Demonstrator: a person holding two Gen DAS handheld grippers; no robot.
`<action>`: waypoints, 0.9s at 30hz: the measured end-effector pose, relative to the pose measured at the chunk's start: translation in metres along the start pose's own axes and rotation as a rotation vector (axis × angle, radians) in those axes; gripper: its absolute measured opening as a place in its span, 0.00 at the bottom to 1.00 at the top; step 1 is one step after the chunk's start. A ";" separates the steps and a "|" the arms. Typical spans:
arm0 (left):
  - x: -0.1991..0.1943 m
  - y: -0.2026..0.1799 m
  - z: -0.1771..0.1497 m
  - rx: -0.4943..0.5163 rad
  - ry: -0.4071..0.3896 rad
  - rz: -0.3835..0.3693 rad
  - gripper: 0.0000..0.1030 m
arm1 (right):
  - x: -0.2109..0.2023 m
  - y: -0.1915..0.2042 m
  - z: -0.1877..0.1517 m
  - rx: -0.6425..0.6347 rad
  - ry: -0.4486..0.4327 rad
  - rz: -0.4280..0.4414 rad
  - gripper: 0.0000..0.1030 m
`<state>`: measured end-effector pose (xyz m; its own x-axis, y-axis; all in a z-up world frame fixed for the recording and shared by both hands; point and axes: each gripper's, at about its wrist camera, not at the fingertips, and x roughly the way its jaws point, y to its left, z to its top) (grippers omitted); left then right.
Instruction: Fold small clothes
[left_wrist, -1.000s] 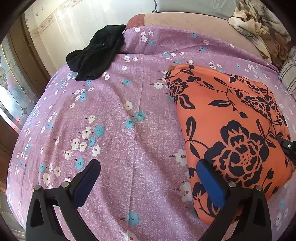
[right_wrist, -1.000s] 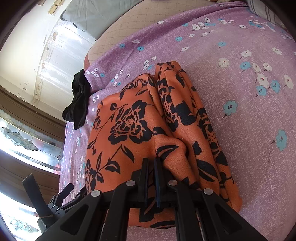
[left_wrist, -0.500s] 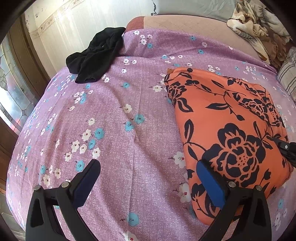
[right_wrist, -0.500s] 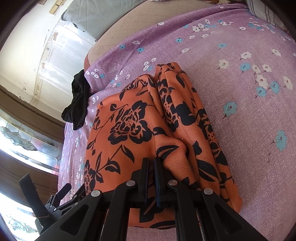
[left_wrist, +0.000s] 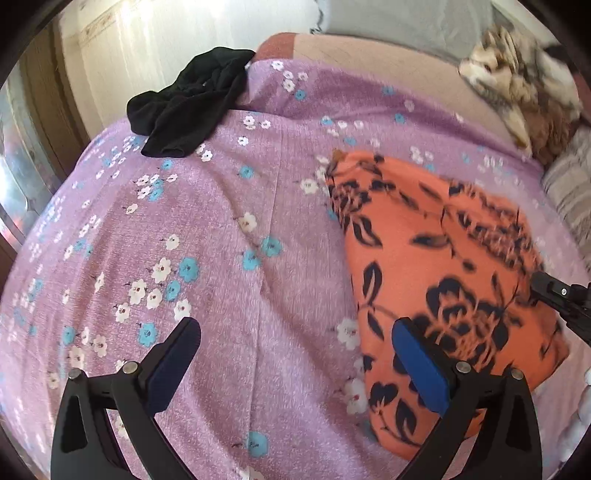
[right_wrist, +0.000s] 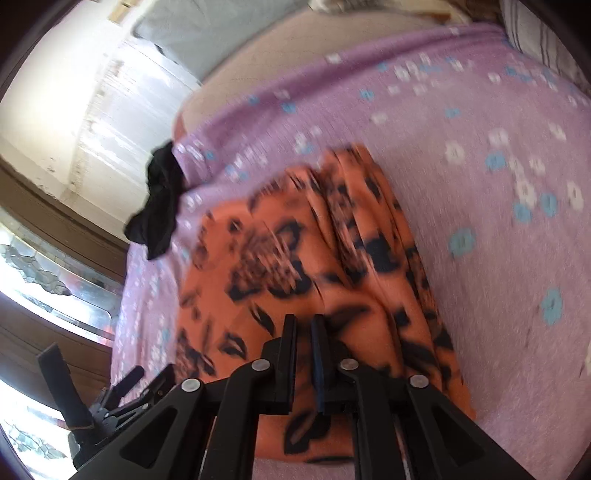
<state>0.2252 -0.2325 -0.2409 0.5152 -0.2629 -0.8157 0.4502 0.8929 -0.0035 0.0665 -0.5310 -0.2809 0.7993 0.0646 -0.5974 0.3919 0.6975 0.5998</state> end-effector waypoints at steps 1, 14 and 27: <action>0.001 0.004 0.004 -0.019 -0.002 -0.007 1.00 | -0.005 0.004 0.009 -0.026 -0.027 0.005 0.11; 0.030 -0.009 0.002 0.002 0.095 -0.094 1.00 | 0.085 -0.049 0.088 0.239 0.107 -0.006 0.36; 0.009 -0.001 0.008 -0.069 0.048 -0.207 1.00 | -0.034 -0.068 0.039 0.187 -0.017 0.065 0.72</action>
<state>0.2352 -0.2392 -0.2431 0.3812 -0.4272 -0.8199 0.4909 0.8450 -0.2121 0.0300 -0.6085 -0.2805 0.8328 0.0918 -0.5459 0.4158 0.5474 0.7263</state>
